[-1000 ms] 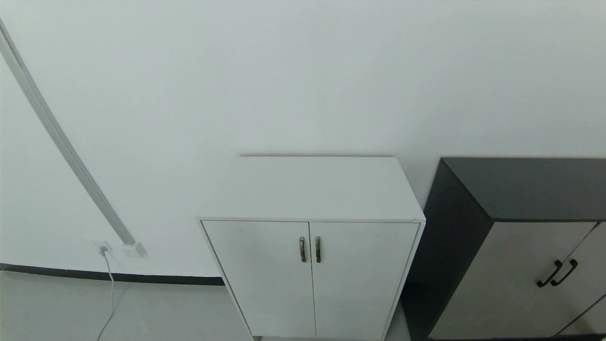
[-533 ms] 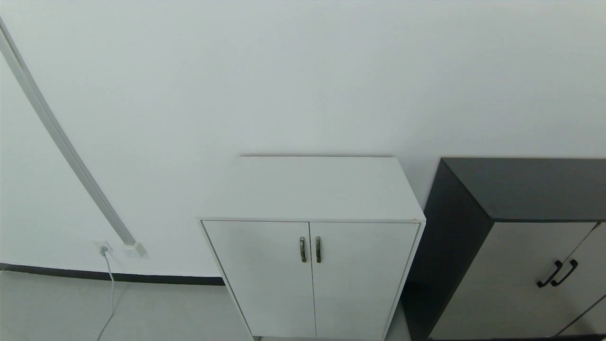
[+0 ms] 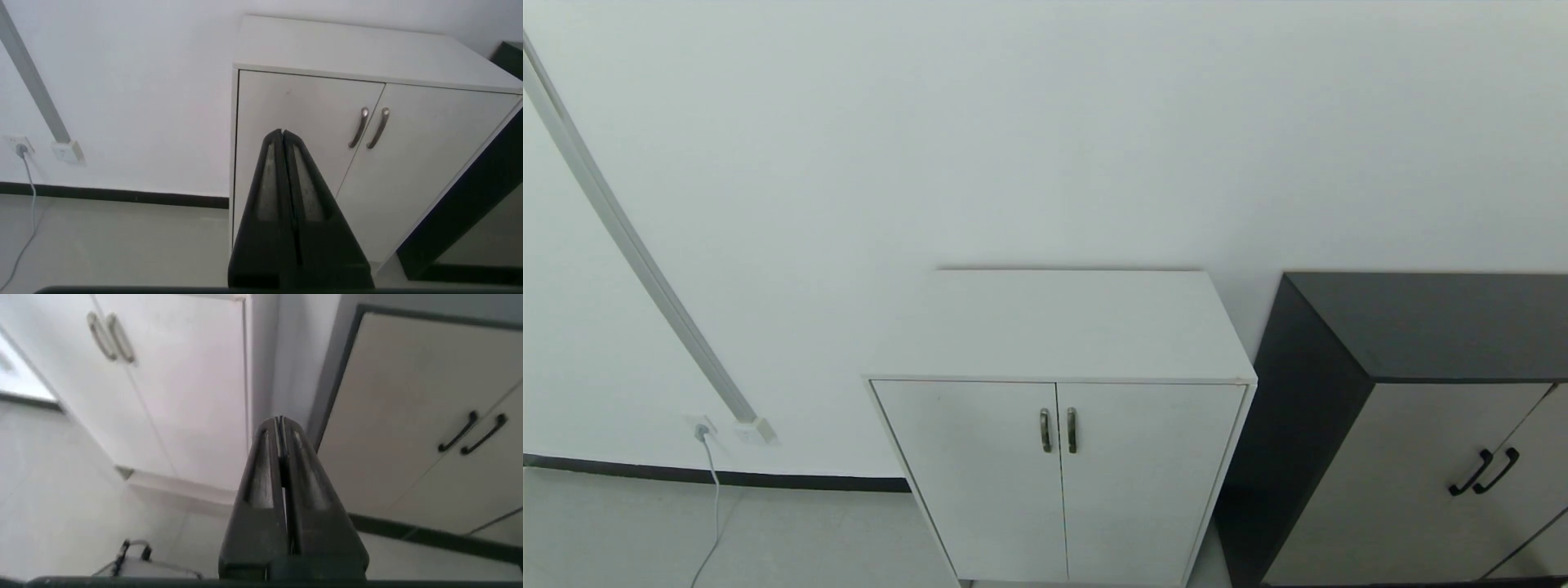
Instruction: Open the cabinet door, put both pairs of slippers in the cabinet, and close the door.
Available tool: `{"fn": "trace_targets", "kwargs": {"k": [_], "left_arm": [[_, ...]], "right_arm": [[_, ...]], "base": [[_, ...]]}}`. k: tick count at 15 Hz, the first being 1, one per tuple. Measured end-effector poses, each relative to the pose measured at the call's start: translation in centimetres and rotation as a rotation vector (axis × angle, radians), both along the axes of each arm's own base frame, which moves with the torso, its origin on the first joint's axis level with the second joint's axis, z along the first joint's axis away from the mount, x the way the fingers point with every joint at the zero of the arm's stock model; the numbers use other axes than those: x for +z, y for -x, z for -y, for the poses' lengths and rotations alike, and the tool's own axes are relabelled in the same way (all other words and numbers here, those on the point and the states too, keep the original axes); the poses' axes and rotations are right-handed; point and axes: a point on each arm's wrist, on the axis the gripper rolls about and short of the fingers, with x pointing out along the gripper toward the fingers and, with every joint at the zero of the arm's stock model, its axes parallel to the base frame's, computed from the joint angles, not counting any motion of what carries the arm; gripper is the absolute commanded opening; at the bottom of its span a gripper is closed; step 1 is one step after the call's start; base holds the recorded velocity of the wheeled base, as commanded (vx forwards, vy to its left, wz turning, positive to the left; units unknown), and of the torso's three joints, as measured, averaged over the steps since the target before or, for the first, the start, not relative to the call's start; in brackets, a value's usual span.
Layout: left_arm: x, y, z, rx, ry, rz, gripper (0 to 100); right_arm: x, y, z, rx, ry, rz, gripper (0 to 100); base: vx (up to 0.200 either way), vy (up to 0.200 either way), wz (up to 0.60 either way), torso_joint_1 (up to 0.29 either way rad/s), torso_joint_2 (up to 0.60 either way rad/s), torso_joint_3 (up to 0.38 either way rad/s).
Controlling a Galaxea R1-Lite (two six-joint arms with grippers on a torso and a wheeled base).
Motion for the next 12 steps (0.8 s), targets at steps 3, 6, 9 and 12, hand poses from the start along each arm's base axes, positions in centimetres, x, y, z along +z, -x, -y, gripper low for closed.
{"fn": "trace_targets", "kwargs": {"k": [3,6,9,12], "left_arm": [[0.0,0.0,0.0,0.0,0.002,0.0,0],[0.0,0.0,0.0,0.0,0.002,0.0,0],[0.0,0.0,0.0,-0.001,0.007,0.0,0],[0.0,0.0,0.0,-0.002,0.004,0.0,0]], "right_arm": [[-0.1,0.5,0.0,-0.027,-0.004,0.068,0],[-0.2,1.0,0.0,-0.057,-0.007,0.127,0],[-0.2,1.2,0.0,-0.08,-0.078,0.16,0],[-0.2,1.3,0.1,-0.153,-0.104,0.173,0]], "base": [[0.0,0.0,0.0,0.0,0.0,0.0],[0.0,0.0,0.0,0.0,0.0,0.0],[0.0,0.0,0.0,0.0,0.0,0.0],[0.0,0.0,0.0,0.0,0.0,0.0]]}}
